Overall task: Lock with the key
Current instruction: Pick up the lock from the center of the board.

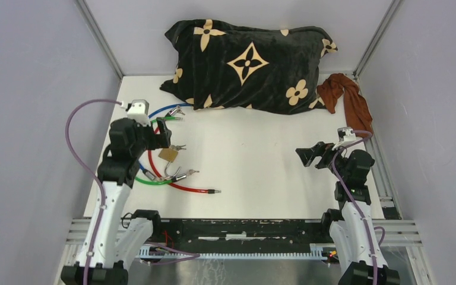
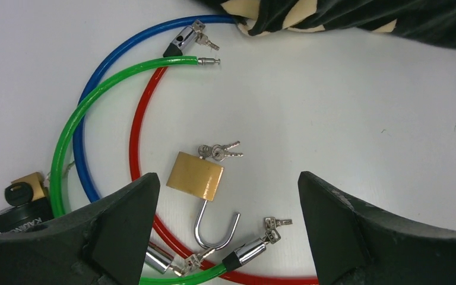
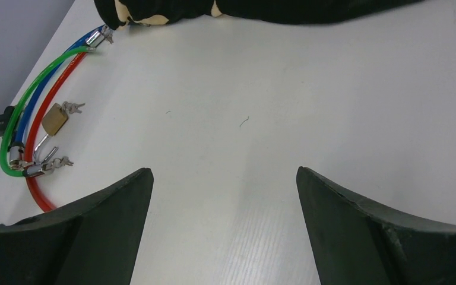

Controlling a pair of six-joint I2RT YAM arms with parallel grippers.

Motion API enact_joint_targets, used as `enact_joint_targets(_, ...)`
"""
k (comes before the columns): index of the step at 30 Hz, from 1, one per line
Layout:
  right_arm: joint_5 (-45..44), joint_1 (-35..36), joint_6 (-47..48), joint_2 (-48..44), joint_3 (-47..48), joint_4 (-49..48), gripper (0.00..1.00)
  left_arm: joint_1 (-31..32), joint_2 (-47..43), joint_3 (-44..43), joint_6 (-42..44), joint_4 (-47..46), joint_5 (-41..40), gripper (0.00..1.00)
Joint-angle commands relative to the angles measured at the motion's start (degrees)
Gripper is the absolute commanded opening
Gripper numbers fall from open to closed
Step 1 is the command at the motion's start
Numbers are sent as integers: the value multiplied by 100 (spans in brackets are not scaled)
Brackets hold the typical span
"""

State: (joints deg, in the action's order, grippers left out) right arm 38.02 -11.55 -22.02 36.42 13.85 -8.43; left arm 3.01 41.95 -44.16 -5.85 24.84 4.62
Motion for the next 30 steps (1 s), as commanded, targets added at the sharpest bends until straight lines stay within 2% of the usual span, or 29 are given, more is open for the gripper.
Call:
enact_joint_targets(1, -326, 118, 734, 11, 533, 676, 95, -25, 1488, -1617, 940, 2086, 295, 90)
enact_joint_targets(3, -613, 241, 974, 56, 640, 985, 94, -22, 2374, -2007, 1183, 2667, 558, 88)
enact_joint_targets(5, -839, 367, 1123, 94, 688, 1128, 93, -19, 3000, -2027, 1317, 2808, 590, 88)
enact_joint_targets(8, -1058, 580, 1311, 240, 749, 1234, 93, -19, 3834, -1845, 1884, 2564, 472, 99)
enact_joint_targets(13, -1237, 957, 1420, 623, 813, 1290, 93, -13, 4992, -1800, 2366, 1948, -379, 100)
enact_joint_targets(24, -1687, 1477, 1535, 1162, 964, 1358, 93, 66, 5733, -1469, 2861, 906, -445, 100)
enact_joint_targets(30, -1928, 1697, 1503, 1215, 948, 1352, 93, 64, 6006, -1652, 3180, 1025, -128, 100)
